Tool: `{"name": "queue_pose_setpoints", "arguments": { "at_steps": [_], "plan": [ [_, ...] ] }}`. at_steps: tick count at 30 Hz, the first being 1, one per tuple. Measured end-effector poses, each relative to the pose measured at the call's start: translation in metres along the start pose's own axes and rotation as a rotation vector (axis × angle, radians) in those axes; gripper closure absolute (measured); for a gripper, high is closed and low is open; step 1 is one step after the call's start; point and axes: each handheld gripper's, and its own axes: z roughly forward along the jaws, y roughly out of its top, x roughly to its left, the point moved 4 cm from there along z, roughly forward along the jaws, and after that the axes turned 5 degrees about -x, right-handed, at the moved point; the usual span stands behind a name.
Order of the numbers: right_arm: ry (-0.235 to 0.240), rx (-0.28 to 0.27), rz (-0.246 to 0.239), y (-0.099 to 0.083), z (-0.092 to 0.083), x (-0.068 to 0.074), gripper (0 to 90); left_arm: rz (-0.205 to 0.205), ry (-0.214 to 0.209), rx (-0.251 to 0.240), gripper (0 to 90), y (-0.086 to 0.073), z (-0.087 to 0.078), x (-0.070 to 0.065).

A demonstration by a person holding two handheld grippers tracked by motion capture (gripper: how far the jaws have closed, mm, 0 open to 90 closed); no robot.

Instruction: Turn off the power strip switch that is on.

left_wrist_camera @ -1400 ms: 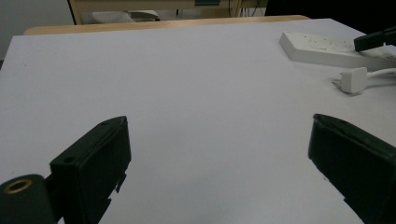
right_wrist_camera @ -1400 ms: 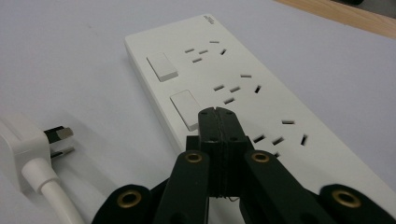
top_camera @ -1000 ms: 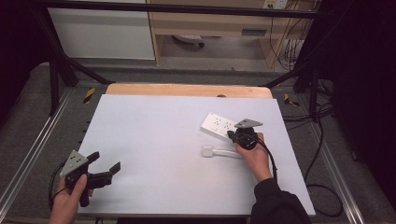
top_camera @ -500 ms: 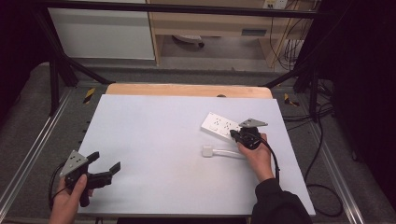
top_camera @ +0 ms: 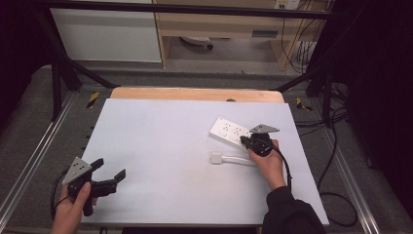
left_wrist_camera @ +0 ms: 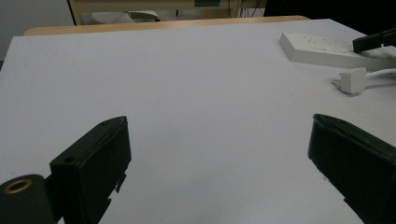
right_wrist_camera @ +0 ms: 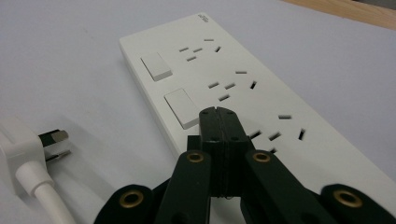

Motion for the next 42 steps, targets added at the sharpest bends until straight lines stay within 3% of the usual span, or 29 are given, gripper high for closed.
{"name": "queue_pose_setpoints", "arguments": {
  "at_steps": [25,42],
  "plan": [
    [-0.002,-0.032,-0.021,0.0031,-0.0020,0.0002,90.0,0.000,-0.005,-0.003,5.7,0.0004,-0.0003,-0.0003],
    [0.012,-0.061,0.013,0.0061,-0.0048,0.0012,90.0,-0.002,-0.004,-0.006,5.7,0.0006,-0.0005,0.0000]
  ]
}}
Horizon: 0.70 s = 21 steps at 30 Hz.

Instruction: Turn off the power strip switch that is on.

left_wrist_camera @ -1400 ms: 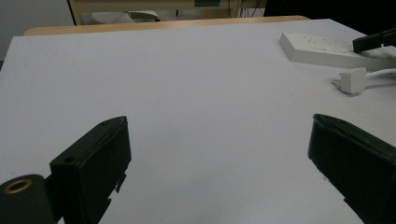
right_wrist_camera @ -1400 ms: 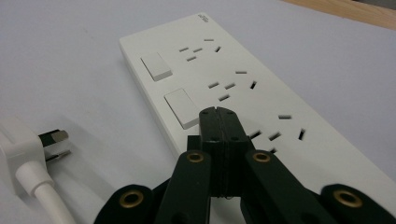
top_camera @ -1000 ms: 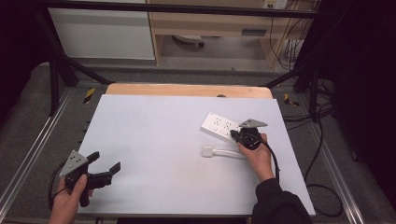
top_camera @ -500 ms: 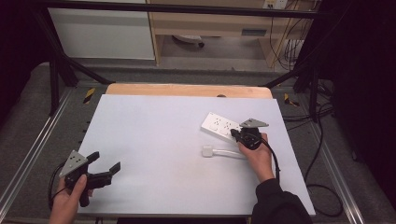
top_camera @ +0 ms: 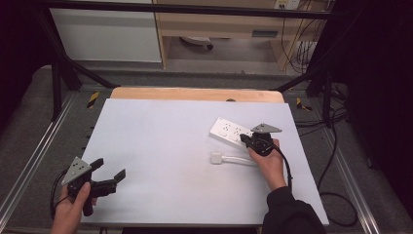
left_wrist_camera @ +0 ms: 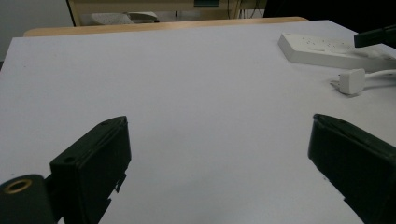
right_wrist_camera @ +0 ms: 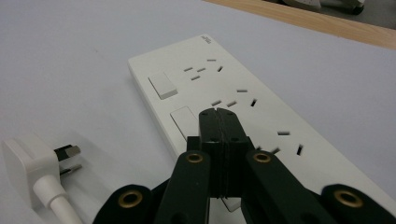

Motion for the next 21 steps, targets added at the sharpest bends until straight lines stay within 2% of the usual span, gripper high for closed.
{"name": "queue_pose_setpoints", "arguments": {
  "at_steps": [12,21],
  "plan": [
    [0.008,-0.042,0.012,0.007,-0.005,0.003,87.0,0.000,-0.001,0.000,5.7,0.000,0.000,0.000],
    [0.018,-0.066,0.005,0.013,-0.007,0.007,76.9,0.001,-0.001,0.000,5.7,0.000,0.000,0.000]
  ]
}}
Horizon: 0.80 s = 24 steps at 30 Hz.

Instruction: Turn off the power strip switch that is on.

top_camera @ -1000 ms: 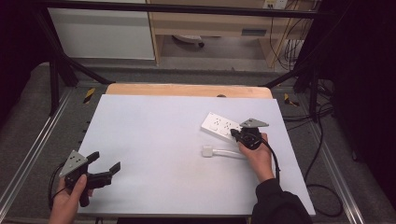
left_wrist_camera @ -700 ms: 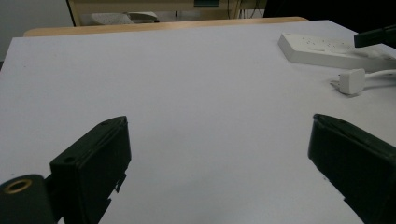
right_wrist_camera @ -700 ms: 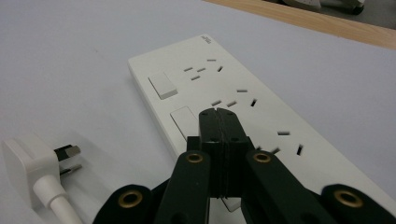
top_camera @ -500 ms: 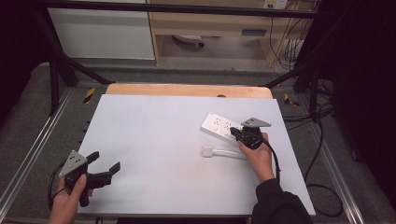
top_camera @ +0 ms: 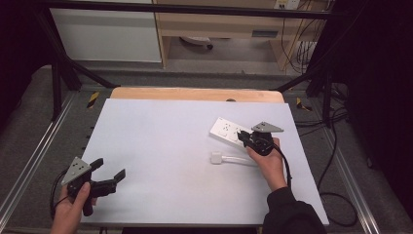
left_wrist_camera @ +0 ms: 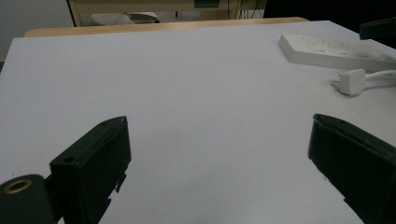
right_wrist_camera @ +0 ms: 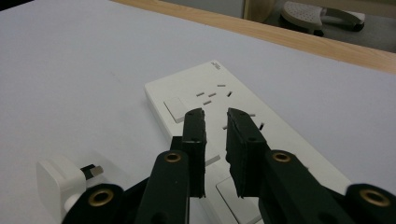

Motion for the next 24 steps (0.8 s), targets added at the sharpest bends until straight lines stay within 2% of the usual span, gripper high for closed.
{"name": "queue_pose_setpoints", "arguments": {
  "at_steps": [8,18,24],
  "plan": [
    [0.003,-0.013,-0.004,0.004,-0.003,0.002,69.4,0.000,0.000,-0.001,5.7,0.000,0.000,0.000],
    [-0.028,-0.009,0.025,0.012,-0.004,0.003,35.2,0.003,0.001,-0.001,5.7,0.000,0.000,0.000],
    [-0.043,-0.018,0.039,0.017,-0.007,0.002,21.1,0.002,0.000,-0.002,5.7,0.000,0.000,0.000]
  ]
}}
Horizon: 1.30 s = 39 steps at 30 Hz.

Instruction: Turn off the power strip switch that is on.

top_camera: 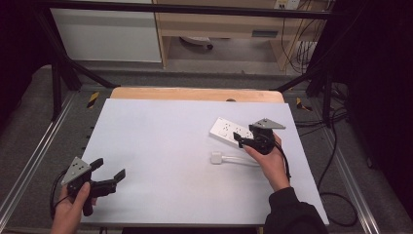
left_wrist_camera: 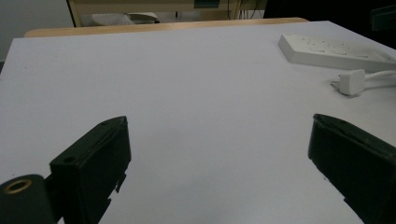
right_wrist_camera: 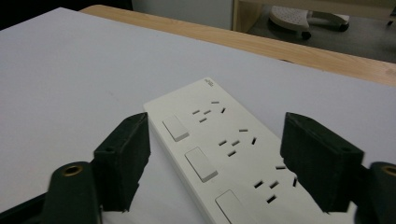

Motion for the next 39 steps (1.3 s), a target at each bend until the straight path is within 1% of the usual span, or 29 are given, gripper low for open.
{"name": "queue_pose_setpoints", "arguments": {
  "at_steps": [3,5,9,14,15,17,18,21,26,30,39],
  "plan": [
    [-0.007,-0.009,0.009,0.001,0.000,-0.001,13.8,0.000,0.000,-0.003,5.7,0.000,0.000,0.000],
    [-0.023,-0.013,0.007,0.002,-0.001,-0.001,9.2,-0.005,-0.001,-0.007,5.7,0.001,-0.001,0.000],
    [-0.033,-0.028,0.007,0.006,-0.004,-0.001,5.2,-0.005,0.002,-0.005,5.7,0.000,-0.001,0.001],
    [-0.031,-0.051,-0.005,0.010,-0.008,0.001,4.3,-0.008,0.003,-0.006,5.7,0.001,-0.001,0.001],
    [-0.032,-0.053,-0.013,0.011,-0.009,0.001,4.4,-0.008,0.003,-0.008,5.7,0.001,-0.001,0.002],
    [-0.048,-0.059,-0.047,0.013,-0.012,0.001,4.6,-0.008,0.003,-0.006,5.7,0.001,-0.001,0.001],
    [-0.054,-0.062,-0.051,0.014,-0.013,0.001,4.6,-0.007,0.002,-0.006,5.7,0.001,-0.001,0.001],
    [-0.072,-0.075,-0.046,0.016,-0.015,0.000,4.6,-0.007,0.003,-0.007,5.7,0.001,-0.001,0.002],
    [-0.080,-0.085,-0.040,0.018,-0.019,-0.003,4.3,-0.007,0.003,-0.006,5.5,0.001,-0.001,0.002],
    [-0.079,-0.103,-0.038,0.022,-0.025,-0.005,1.7,-0.010,0.004,-0.006,5.0,0.001,-0.001,0.002],
    [-0.083,-0.125,-0.025,0.029,-0.042,-0.010,1.9,-0.013,0.006,-0.008,5.0,0.001,-0.002,0.002]
  ]
}}
